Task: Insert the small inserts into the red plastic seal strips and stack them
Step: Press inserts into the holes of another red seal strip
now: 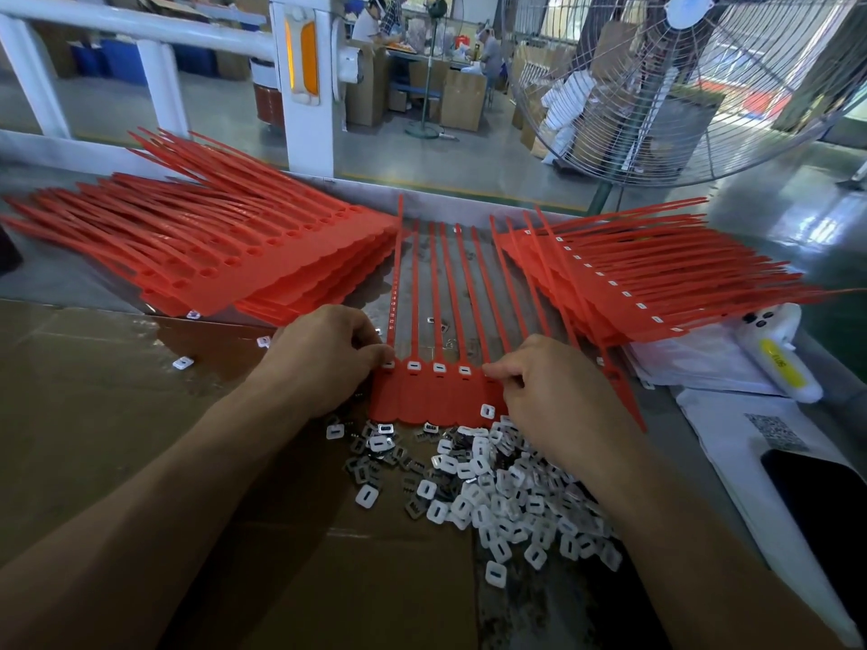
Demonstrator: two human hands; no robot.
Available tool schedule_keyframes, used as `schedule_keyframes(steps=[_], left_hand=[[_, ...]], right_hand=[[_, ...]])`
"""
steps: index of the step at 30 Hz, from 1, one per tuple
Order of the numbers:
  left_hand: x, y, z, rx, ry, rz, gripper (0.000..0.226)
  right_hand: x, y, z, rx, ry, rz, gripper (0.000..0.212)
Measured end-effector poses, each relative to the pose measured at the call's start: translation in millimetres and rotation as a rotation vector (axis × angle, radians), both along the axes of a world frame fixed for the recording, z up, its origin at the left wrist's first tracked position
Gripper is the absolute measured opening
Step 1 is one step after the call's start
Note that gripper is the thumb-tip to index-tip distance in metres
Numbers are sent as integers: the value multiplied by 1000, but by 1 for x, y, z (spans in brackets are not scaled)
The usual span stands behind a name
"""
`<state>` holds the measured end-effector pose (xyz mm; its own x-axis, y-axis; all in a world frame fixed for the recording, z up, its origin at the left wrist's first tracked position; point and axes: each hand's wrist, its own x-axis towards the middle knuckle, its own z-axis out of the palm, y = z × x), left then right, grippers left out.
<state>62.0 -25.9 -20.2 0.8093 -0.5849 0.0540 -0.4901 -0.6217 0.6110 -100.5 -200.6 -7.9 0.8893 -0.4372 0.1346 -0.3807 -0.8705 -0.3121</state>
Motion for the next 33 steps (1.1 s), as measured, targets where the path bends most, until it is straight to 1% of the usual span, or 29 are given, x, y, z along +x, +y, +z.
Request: schedule_keyframes(steps=[6, 9, 11, 12, 14, 17, 19, 22, 25, 33], left_hand=[[-2, 0, 0, -16, 8, 4, 17], [-2, 1, 0, -13, 8, 11, 17], [-2, 1, 0, -12, 10, 11, 17], [-2, 1, 0, -12, 9, 10, 17], [-2, 1, 0, -13, 6, 10, 17], [-1, 1, 0, -24, -2, 7, 18], [0, 1, -1, -20, -7, 6, 18], [0, 1, -2, -13, -8, 4, 18], [1, 2, -2, -13, -6, 2, 17], [-2, 2, 0, -15, -3, 1, 17]], right_hand=[[-2, 8, 10, -123, 28, 4, 38], [0, 19, 10, -297, 90, 24, 36], [0, 23, 9, -336, 98, 39, 31], [-1, 21, 8, -308, 92, 45, 31], [-6, 14, 10, -163, 40, 51, 28], [-13, 5, 16, 48, -69, 34, 11], [-15, 1, 17, 103, -54, 68, 4], [-18, -1, 18, 126, 20, 81, 13], [-19, 1, 20, 70, 81, 103, 21], [-17, 2, 15, 31, 52, 134, 11]])
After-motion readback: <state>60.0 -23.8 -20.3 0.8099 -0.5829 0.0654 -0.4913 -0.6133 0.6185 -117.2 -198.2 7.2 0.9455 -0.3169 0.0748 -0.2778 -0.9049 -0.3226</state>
